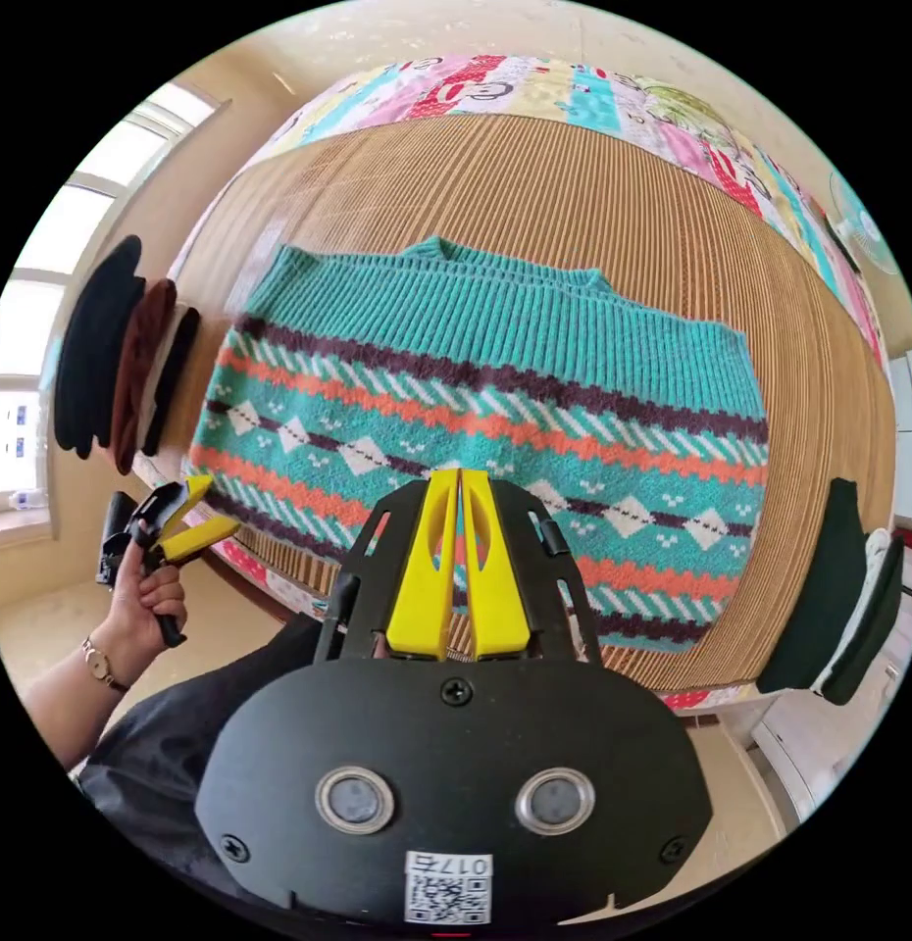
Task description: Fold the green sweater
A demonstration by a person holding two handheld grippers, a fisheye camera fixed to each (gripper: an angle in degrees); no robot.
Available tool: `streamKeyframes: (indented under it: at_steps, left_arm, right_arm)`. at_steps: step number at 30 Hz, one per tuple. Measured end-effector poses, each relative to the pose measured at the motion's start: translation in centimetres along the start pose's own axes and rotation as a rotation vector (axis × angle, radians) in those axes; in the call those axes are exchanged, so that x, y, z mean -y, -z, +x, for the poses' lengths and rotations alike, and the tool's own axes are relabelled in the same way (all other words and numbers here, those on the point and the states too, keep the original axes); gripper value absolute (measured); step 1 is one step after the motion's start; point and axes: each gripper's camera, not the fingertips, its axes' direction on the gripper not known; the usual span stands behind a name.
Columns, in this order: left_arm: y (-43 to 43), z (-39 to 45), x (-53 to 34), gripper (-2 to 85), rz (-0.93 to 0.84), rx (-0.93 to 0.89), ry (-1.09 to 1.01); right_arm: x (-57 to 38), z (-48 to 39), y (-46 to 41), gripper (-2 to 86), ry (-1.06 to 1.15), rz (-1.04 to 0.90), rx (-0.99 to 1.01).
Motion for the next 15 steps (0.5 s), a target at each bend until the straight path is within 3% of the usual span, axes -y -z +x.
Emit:
streamKeyframes:
  at_steps: [8, 11, 15]
  left_arm:
    - [-2.8, -3.6, 3.2, 10.9, -0.029, -0.043, -0.055]
    - [-2.4, -3.1, 2.2, 8.9, -0.043, -0.099, -0.185]
    - [-3.1, -0.2, -0.3, 8.2, -0.085, -0.167, -0.409]
  right_arm:
    - [3.3, -0.2, -2.2, 0.3, 0.005, -0.179, 0.063]
    - [1.4, 1.4, 2.1, 0.3, 0.015, -0.003, 0.058]
    - [-2.5, 7.0, 5.0, 0.3, -0.157, 0.066, 0.017]
